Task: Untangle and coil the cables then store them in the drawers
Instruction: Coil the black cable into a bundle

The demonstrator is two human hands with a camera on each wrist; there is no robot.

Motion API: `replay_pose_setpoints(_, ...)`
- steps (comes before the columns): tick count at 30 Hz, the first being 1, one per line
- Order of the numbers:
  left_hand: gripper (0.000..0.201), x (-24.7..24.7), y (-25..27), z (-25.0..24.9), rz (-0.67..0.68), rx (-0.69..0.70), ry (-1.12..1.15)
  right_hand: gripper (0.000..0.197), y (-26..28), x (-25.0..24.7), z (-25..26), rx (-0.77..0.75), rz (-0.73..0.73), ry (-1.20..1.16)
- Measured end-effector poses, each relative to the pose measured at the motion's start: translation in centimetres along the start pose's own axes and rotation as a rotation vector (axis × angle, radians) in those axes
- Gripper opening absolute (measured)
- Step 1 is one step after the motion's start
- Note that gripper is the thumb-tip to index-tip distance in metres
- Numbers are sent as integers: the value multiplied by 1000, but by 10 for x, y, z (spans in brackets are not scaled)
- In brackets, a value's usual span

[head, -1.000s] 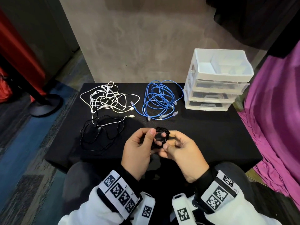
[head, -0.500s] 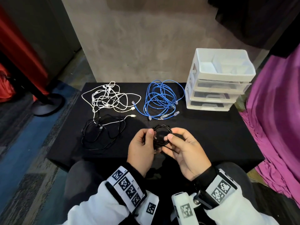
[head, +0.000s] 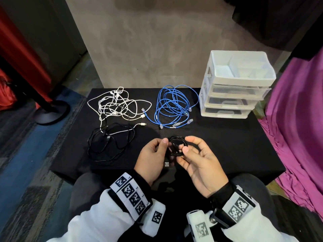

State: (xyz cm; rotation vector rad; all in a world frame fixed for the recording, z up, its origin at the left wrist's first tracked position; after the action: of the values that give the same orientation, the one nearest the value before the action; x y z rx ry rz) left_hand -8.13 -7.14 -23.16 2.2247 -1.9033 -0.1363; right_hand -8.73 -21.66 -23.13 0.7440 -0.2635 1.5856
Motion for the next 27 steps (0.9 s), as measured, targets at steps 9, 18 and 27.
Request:
replay_pose_setpoints(9, 16, 1, 4, 7, 228, -247, 337, 28, -6, -8, -4, 48, 10, 109)
replay_pose_setpoints(18, 14, 2, 10, 14, 284, -362, 359, 27, -7, -3, -8, 21, 93, 164)
replay_pose_setpoints(27, 21, 16, 19, 31, 283, -627, 578, 26, -7, -13, -8, -18, 77, 31)
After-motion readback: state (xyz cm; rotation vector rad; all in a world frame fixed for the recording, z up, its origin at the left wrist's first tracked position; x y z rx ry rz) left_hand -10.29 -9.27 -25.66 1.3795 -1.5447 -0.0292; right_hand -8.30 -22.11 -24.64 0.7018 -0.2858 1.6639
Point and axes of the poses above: each hand's wrist, its own y-axis away from the middle knuckle, its own x-axis out of the palm, z = x × y, the point moved 8 cm from there along -y, towards the middle knuckle, and after that the axes turned 2 degrees about y, right-handed, at the moved point
